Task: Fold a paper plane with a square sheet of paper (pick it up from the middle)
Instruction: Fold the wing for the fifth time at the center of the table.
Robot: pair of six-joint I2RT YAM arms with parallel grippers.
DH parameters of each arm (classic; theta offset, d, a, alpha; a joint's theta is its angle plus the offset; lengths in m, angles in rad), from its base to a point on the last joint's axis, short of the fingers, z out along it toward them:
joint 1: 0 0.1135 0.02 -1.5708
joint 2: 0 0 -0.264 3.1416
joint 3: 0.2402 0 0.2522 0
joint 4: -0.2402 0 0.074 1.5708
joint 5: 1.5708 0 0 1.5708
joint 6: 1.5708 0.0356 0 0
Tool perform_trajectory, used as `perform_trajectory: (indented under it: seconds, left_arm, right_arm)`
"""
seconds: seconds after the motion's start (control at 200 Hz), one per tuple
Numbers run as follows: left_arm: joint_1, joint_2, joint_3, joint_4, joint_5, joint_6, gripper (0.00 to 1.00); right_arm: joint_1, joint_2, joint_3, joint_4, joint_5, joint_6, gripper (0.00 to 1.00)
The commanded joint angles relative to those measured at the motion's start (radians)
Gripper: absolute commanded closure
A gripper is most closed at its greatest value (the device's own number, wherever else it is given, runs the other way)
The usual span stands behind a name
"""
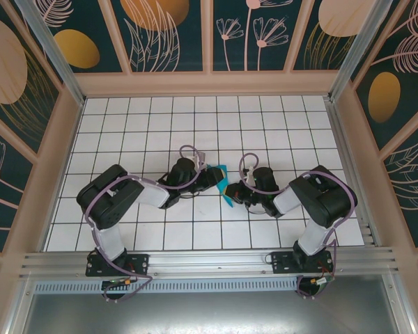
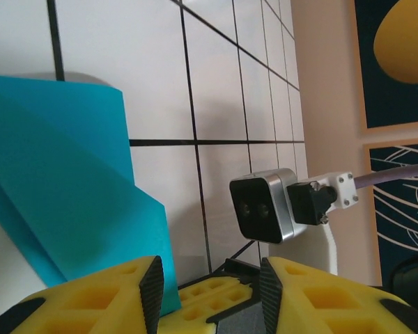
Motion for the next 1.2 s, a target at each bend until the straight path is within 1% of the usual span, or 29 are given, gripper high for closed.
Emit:
perform_trajectory:
  seconds: [0.0, 0.34, 0.45, 0.666, 0.771, 0.836, 0.871, 1.031, 1.191]
  left_arm:
    - [-0.006, 0.039, 0.044, 0.062, 0.049, 0.01, 0.57]
    - [-0.006, 0.147, 0.082, 0.02, 0.053, -0.012, 0.59]
    - [-0.005, 0.162, 0.1, -0.057, 0.034, -0.016, 0.6]
    - [-0.006, 0.162, 0.114, -0.128, 0.026, -0.003, 0.62]
    - [-0.005, 0.159, 0.108, -0.13, 0.027, 0.0, 0.62]
    - [-0.006, 0.161, 0.109, -0.129, 0.031, 0.002, 0.62]
    - [-0.005, 0.16, 0.109, -0.131, 0.033, 0.001, 0.62]
    - [-0.005, 0.158, 0.109, -0.124, 0.037, 0.002, 0.62]
    - [-0.006, 0.16, 0.109, -0.124, 0.042, 0.0, 0.62]
  right_arm:
    - [0.009, 0.055, -0.026, -0.083, 0.056, 0.006, 0.98]
    - [0.008, 0.062, -0.019, -0.082, 0.045, 0.005, 0.96]
    - [0.009, 0.047, -0.01, -0.108, 0.048, -0.005, 0.94]
    - [0.009, -0.062, 0.024, -0.25, 0.071, -0.056, 0.84]
    - [0.008, -0.124, 0.049, -0.327, 0.08, -0.093, 0.78]
    - [0.008, -0.143, 0.067, -0.365, 0.065, -0.116, 0.71]
    - [0.008, -0.15, 0.072, -0.381, 0.061, -0.122, 0.7]
    - [0.009, -0.15, 0.079, -0.418, 0.08, -0.123, 0.69]
    - [0.008, -0.133, 0.071, -0.422, 0.072, -0.124, 0.71]
